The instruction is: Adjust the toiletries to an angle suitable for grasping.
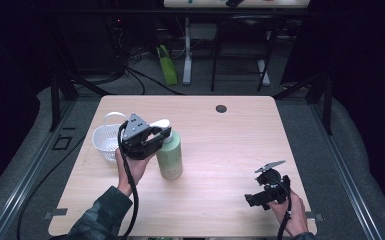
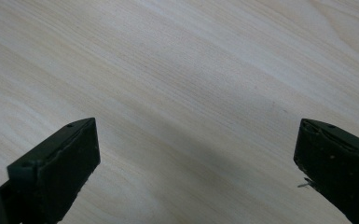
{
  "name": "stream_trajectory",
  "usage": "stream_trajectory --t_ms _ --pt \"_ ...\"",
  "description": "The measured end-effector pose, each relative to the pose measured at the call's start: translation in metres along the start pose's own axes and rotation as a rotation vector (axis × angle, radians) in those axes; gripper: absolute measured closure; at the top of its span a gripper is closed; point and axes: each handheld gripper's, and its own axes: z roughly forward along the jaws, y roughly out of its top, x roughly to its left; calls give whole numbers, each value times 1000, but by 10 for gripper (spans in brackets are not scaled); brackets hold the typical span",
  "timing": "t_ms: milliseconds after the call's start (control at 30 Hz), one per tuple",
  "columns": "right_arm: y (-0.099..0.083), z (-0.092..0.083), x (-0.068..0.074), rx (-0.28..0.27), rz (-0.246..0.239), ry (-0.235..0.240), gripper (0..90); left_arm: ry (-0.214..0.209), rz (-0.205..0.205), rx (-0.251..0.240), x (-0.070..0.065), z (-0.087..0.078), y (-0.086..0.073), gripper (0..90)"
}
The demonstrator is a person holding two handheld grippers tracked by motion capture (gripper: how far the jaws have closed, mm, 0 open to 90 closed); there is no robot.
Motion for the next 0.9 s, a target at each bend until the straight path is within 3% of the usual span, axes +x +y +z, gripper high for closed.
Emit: stream_trajectory --t_ms 433,900 --pt "1 1 3 0 -5 0 0 -15 11 17 13 -19 -4 692" --pt "8 6 9 -4 -30 -20 0 -42 17 67 27 -41 -7 690"
